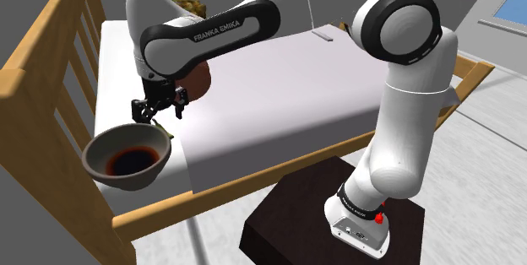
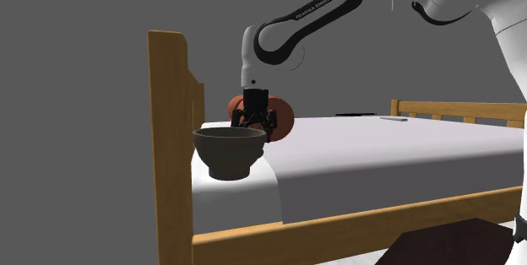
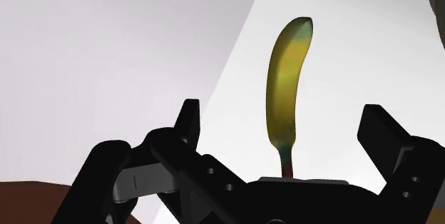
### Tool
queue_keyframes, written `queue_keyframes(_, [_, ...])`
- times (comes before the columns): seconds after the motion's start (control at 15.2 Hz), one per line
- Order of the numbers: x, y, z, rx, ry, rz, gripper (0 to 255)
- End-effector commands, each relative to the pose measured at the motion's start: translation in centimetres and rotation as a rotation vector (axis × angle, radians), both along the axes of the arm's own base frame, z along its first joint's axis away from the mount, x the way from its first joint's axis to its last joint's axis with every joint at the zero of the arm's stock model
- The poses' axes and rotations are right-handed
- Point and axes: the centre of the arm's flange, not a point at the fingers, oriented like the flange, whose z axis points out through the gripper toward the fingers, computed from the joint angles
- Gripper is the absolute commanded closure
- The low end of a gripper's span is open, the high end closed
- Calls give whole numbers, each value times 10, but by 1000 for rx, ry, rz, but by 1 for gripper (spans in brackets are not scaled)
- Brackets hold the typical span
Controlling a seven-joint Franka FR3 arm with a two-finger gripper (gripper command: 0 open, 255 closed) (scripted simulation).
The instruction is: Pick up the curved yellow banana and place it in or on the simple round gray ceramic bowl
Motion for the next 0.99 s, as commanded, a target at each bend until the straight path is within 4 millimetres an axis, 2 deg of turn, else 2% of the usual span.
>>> queue_keyframes(0.0, [-4,6,-16,-2,12,11,0])
queue_keyframes(0.07, [-4,6,-24,-2,12,11,0])
queue_keyframes(0.59, [-4,6,-24,-2,12,11,0])
queue_keyframes(0.66, [-6,7,-25,-2,12,11,255])
queue_keyframes(0.92, [-8,6,-23,-2,12,11,255])
